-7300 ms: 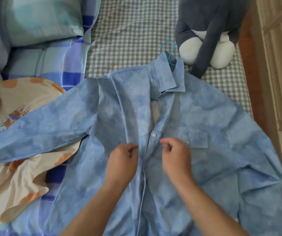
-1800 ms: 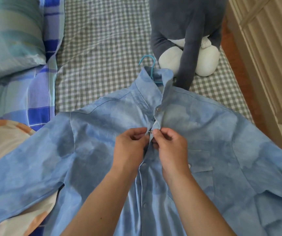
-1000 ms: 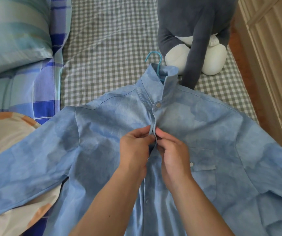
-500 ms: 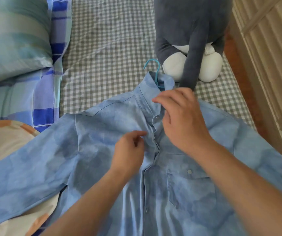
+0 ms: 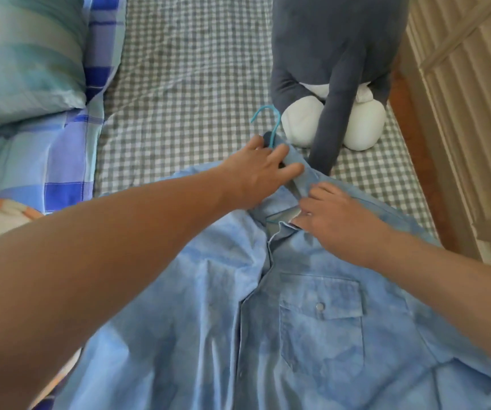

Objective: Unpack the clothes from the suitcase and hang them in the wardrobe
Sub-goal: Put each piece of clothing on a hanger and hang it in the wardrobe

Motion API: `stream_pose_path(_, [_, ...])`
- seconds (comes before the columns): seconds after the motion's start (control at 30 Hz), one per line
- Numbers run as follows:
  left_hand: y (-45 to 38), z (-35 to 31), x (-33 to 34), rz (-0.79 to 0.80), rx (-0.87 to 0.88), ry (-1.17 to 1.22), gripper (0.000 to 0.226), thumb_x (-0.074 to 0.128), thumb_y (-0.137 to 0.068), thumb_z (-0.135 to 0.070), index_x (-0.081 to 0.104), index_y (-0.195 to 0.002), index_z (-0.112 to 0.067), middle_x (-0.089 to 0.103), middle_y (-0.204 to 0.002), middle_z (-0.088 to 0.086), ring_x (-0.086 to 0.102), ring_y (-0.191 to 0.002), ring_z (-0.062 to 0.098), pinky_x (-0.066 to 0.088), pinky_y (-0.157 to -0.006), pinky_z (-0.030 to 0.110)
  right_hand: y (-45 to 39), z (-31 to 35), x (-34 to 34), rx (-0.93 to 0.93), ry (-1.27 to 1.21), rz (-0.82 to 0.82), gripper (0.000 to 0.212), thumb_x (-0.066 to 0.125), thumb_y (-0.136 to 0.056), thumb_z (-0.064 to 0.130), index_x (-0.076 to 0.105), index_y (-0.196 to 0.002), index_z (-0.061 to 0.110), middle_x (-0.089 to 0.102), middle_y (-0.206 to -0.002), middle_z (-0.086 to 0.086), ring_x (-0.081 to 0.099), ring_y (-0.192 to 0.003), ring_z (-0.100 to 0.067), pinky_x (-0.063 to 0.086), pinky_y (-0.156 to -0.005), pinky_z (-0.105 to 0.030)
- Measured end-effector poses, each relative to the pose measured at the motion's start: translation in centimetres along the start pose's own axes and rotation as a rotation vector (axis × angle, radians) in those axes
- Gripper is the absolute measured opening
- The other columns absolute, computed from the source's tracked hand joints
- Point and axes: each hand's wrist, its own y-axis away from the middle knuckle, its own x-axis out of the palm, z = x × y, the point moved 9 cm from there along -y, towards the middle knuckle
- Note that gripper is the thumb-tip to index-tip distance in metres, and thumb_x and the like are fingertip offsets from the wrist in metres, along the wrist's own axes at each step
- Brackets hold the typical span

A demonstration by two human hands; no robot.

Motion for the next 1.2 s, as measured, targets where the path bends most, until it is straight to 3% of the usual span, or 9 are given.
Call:
stream_pose_path(0.13, [2.7, -1.4, 0.3, 0.092, 0.245, -0.084, 0.013, 0.060, -0.086, -0.022, 0.064, -0.098, -0.025, 0.070, -0.083, -0.005, 0.065, -0.078, 0.023, 0.032, -0.099, 0.039, 0.2, -0.9, -0.3, 0.089, -0.114, -0.141, 0.015, 0.070, -0.081, 0.010, 0.072, -0.079, 0.026, 0.046, -0.079, 0.003, 0.043, -0.081, -0.020, 0.036, -0.088, -0.033])
stream_pose_path(0.23, [4.5, -2.8, -1.1, -0.102, 0.410, 0.029, 0.011, 0.059, -0.077, -0.016, 0.069, -0.074, -0.019, 0.063, -0.084, 0.001, 0.059, -0.084, 0.025, 0.045, -0.097, 0.042, 0.3, -0.4, -1.6, 0.079, -0.165, -0.249, 0.016, 0.069, -0.082, 0.006, 0.074, -0.082, 0.021, 0.056, -0.096, -0.003, 0.050, -0.097, -0.027, 0.035, -0.096, -0.037])
stream_pose_path(0.33, [4.5, 1.4, -3.8, -0.208, -0.057, 0.739, 0.007, 0.059, -0.083, -0.020, 0.062, -0.081, -0.013, 0.061, -0.079, 0.004, 0.061, -0.079, 0.030, 0.048, -0.075, 0.038, 0.6, -0.1, -3.9, 0.077, -0.225, -0.410, 0.015, 0.066, -0.088, 0.003, 0.075, -0.086, 0.014, 0.067, -0.112, -0.011, 0.055, -0.117, -0.036, 0.032, -0.108, -0.043])
stream_pose_path(0.43, [6.0, 4.7, -0.1, 0.078, -0.697, 1.392, 0.015, 0.058, -0.095, -0.020, 0.067, -0.091, -0.009, 0.068, -0.080, 0.002, 0.063, -0.076, 0.019, 0.049, -0.070, 0.030, 0.8, -0.4, -5.8, 0.096, -0.340, -0.523, 0.019, 0.058, -0.093, 0.001, 0.075, -0.091, 0.009, 0.072, -0.104, -0.007, 0.060, -0.118, -0.033, 0.036, -0.112, -0.051])
stream_pose_path(0.57, [6.7, 3.7, 0.7, 0.255, -0.653, 1.698, 0.015, 0.058, -0.100, -0.013, 0.065, -0.087, -0.007, 0.061, -0.066, -0.002, 0.054, -0.064, 0.012, 0.046, -0.064, 0.025, 0.3, -1.8, -6.3, 0.266, -0.508, -0.509, 0.025, 0.053, -0.098, 0.019, 0.071, -0.090, 0.004, 0.071, -0.080, -0.007, 0.067, -0.080, -0.029, 0.046, -0.101, -0.032])
stream_pose_path(0.73, [7.5, 3.0, -0.4, 0.247, -0.602, 1.833, 0.015, 0.062, -0.100, -0.013, 0.069, -0.092, -0.002, 0.065, -0.073, 0.000, 0.057, -0.067, 0.009, 0.044, -0.069, 0.021, -0.8, -2.5, -6.9, 0.322, -0.643, -0.484, 0.030, 0.058, -0.093, 0.038, 0.072, -0.085, 0.013, 0.068, -0.076, 0.006, 0.056, -0.074, -0.009, 0.031, -0.087, -0.006])
stream_pose_path(0.87, [7.8, 2.7, -1.0, 0.252, -0.581, 1.836, 0.018, 0.063, -0.099, -0.012, 0.066, -0.082, -0.014, 0.063, -0.060, -0.012, 0.056, -0.055, -0.002, 0.044, -0.063, 0.019, -1.1, -2.7, -6.7, 0.363, -0.684, -0.446, 0.024, 0.067, -0.089, 0.039, 0.073, -0.083, 0.016, 0.067, -0.075, 0.008, 0.056, -0.073, -0.008, 0.031, -0.084, -0.005])
stream_pose_path(1.0, [8.3, 2.3, -1.0, 0.247, -0.584, 1.785, 0.012, 0.066, -0.098, -0.018, 0.074, -0.097, -0.009, 0.077, -0.095, 0.002, 0.072, -0.093, 0.015, 0.054, -0.093, 0.034, -0.9, -2.7, -5.9, 0.432, -0.714, -0.374, 0.012, 0.074, -0.086, 0.031, 0.074, -0.087, 0.019, 0.066, -0.081, 0.014, 0.057, -0.081, -0.009, 0.034, -0.081, -0.010])
stream_pose_path(1.2, [9.1, 1.5, -1.1, 0.217, -0.575, 1.780, 0.022, 0.066, -0.096, -0.022, 0.073, -0.104, -0.002, 0.076, -0.107, 0.010, 0.070, -0.106, 0.023, 0.051, -0.105, 0.044, -0.7, -1.6, -5.9, 0.392, -0.657, -0.365, 0.024, 0.070, -0.090, 0.028, 0.074, -0.110, 0.015, 0.066, -0.090, 0.010, 0.054, -0.089, -0.007, 0.035, -0.087, -0.020])
